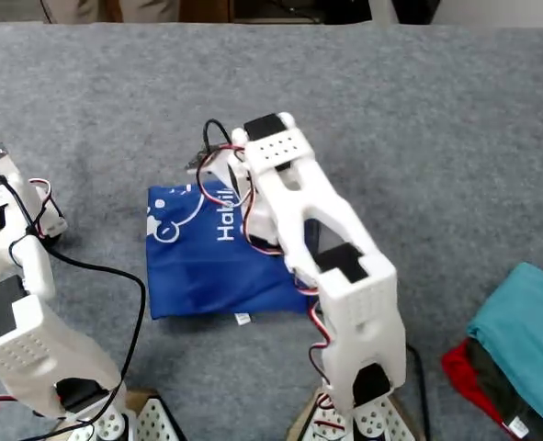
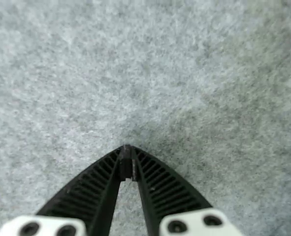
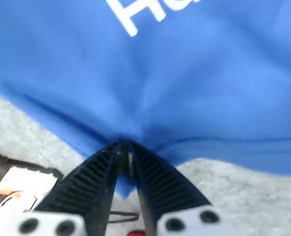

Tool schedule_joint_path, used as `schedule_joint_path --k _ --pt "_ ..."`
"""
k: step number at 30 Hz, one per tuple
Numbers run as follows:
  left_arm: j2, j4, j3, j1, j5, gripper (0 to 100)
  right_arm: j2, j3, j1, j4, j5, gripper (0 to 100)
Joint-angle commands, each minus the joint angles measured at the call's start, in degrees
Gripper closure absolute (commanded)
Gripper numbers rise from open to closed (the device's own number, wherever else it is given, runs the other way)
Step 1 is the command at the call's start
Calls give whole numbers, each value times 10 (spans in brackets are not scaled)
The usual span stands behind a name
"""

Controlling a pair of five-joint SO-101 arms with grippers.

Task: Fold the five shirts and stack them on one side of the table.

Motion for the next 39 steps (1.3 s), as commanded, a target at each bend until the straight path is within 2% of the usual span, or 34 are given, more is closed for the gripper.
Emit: schedule_joint_path --k 1,10,14,19,25,30,39 --pt "-21 -8 -2 4 2 980 -55 52 7 9 1 993" --pt "-21 -8 -2 4 2 980 -145 204 7 4 17 993" --pt "-21 -8 -2 4 2 980 -211 214 15 3 41 993" --pt "-21 -8 -2 4 2 980 -208 73 50 -24 36 978" --pt "-21 -8 -2 5 2 980 -22 -182 64 0 -7 797" --pt "-21 -8 -2 5 2 980 119 -363 58 11 -19 789" --pt "-21 -11 -2 6 2 980 196 -418 90 10 -19 789"
